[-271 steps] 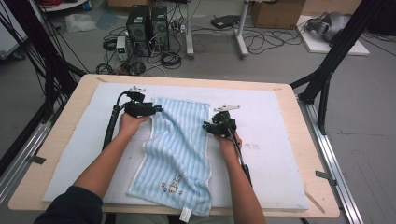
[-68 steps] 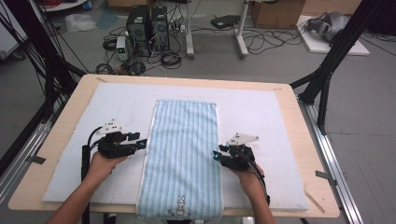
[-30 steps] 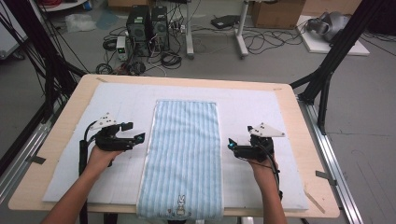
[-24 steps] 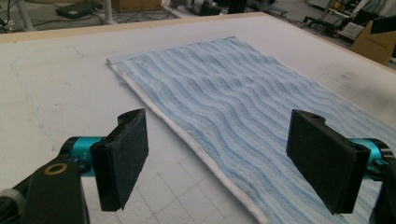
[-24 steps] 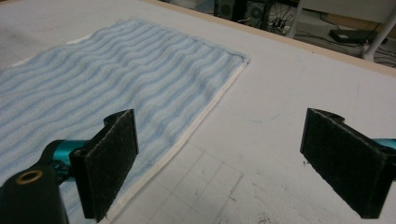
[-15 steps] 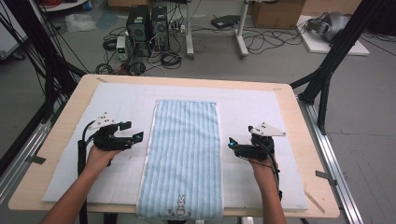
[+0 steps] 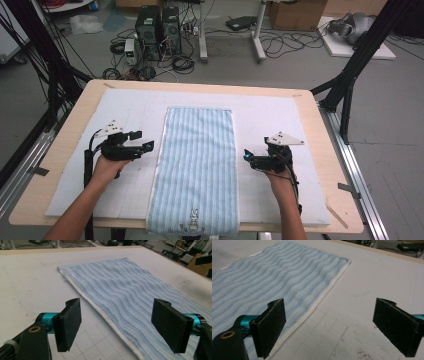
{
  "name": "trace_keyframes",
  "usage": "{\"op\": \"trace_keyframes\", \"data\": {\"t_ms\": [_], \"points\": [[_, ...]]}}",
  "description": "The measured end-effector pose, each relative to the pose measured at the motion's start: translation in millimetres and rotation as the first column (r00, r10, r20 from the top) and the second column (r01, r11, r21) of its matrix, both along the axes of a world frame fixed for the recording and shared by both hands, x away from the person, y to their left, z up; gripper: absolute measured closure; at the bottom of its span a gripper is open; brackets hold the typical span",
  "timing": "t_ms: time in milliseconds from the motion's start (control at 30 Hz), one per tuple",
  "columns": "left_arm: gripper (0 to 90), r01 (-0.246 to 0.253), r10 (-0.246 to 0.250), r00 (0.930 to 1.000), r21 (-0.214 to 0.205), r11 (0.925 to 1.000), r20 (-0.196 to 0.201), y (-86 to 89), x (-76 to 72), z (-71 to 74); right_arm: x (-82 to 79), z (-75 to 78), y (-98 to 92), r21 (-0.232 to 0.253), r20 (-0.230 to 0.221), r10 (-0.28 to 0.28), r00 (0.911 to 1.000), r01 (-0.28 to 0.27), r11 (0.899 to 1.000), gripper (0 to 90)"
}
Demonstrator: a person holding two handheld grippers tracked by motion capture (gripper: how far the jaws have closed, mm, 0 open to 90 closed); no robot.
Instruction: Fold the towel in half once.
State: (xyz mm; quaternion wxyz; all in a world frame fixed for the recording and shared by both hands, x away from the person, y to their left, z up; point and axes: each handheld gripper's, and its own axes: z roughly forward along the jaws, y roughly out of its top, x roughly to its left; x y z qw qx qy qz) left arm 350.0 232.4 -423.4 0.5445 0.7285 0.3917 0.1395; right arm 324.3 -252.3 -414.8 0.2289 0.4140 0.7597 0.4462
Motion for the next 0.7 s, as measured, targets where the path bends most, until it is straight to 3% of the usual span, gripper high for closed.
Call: {"op": "trace_keyframes", "data": {"t_ms": [100,167,300,533,600,700], "points": [[21.9,-0.024,0.024,0.9997,0.011,0.9997,-0.005,-0.7,5.1,3.0,-0.2,-0.6,-0.8,0.010,-0.008,0.001,1.0000,-0.001,1.000,10.7],[21.2,-0.043,0.043,0.9990,-0.005,0.9991,-0.007,-0.7,10.2,4.1,0.2,-0.7,-1.0,0.013,-0.008,-0.005,1.0000,0.005,1.000,10.6],[20.0,-0.069,0.069,0.9967,-0.005,0.9976,-0.043,-4.8,24.2,6.7,0.9,-1.4,-0.2,0.008,-0.012,0.000,0.9999,0.000,1.000,10.6],[24.2,-0.078,0.081,0.9948,0.051,0.9956,-0.062,-18.5,49.7,12.9,3.3,-4.2,3.6,-0.003,-0.036,-0.006,0.9993,0.006,1.000,10.7],[29.1,-0.083,0.086,0.9944,0.054,0.9951,-0.062,-22.0,53.3,10.9,3.9,-4.9,4.4,-0.005,-0.037,0.001,0.9993,-0.002,1.000,10.7],[29.0,-0.088,0.094,0.9920,0.069,0.9938,-0.084,-25.8,58.6,2.5,5.0,-5.9,4.7,-0.007,-0.045,0.006,0.9990,-0.006,1.000,10.7]]}}
